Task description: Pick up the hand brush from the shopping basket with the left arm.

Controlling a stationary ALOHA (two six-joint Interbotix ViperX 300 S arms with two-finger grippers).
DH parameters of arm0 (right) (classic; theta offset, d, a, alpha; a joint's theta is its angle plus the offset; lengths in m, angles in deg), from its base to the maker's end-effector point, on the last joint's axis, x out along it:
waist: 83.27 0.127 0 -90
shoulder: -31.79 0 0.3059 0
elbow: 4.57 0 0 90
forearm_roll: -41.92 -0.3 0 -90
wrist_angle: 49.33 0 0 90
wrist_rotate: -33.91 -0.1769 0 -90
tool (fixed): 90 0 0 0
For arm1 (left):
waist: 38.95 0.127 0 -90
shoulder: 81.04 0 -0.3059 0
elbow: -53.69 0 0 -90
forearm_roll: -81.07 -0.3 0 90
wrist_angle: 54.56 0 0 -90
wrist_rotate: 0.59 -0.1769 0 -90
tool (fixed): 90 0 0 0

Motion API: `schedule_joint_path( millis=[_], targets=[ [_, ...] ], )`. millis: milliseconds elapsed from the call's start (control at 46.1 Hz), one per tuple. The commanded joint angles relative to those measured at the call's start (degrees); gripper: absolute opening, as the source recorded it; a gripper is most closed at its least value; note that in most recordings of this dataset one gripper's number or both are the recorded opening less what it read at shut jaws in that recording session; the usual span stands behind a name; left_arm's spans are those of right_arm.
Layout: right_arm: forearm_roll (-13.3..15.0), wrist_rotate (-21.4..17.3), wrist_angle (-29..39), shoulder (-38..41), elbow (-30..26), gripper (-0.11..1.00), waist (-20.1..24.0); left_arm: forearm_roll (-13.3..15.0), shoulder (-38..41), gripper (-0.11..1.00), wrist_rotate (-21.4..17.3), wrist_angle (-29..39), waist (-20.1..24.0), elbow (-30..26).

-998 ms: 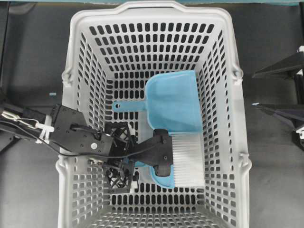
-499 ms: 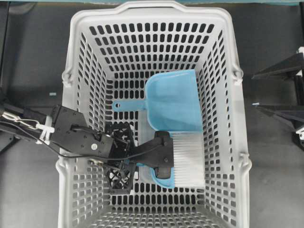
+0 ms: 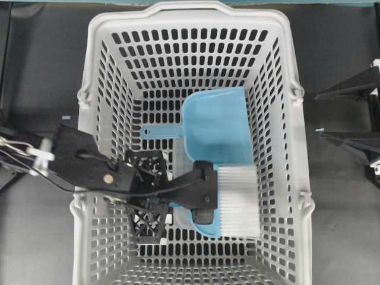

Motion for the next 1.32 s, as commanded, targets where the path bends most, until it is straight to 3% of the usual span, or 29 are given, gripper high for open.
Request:
schedule_joint_path(
  millis=[0, 260, 412, 1302],
  targets=[
    [-0.2, -0.1, -0.3, 0.3, -0.4, 0.75, 0.2, -0.3, -3.6, 0.24, -0.4, 3.7, -0.2, -4.5],
    [-0.2, -0.1, -0.3, 0.3, -0.4, 0.74, 0.2, -0.3, -9.0, 0.24, -0.4, 16.9, 0.5, -18.0],
    [-0.3, -0.1, -0.4, 0.3, -0.4, 0.74, 0.2, -0.3, -9.8, 0.24, -0.4, 21.6, 0.6, -23.1],
    [-0.3, -0.1, -0.4, 0.3, -0.3, 0.74, 0.2, -0.3, -7.9, 0.24, -1.8, 22.4, 0.4, -23.6]
  ],
)
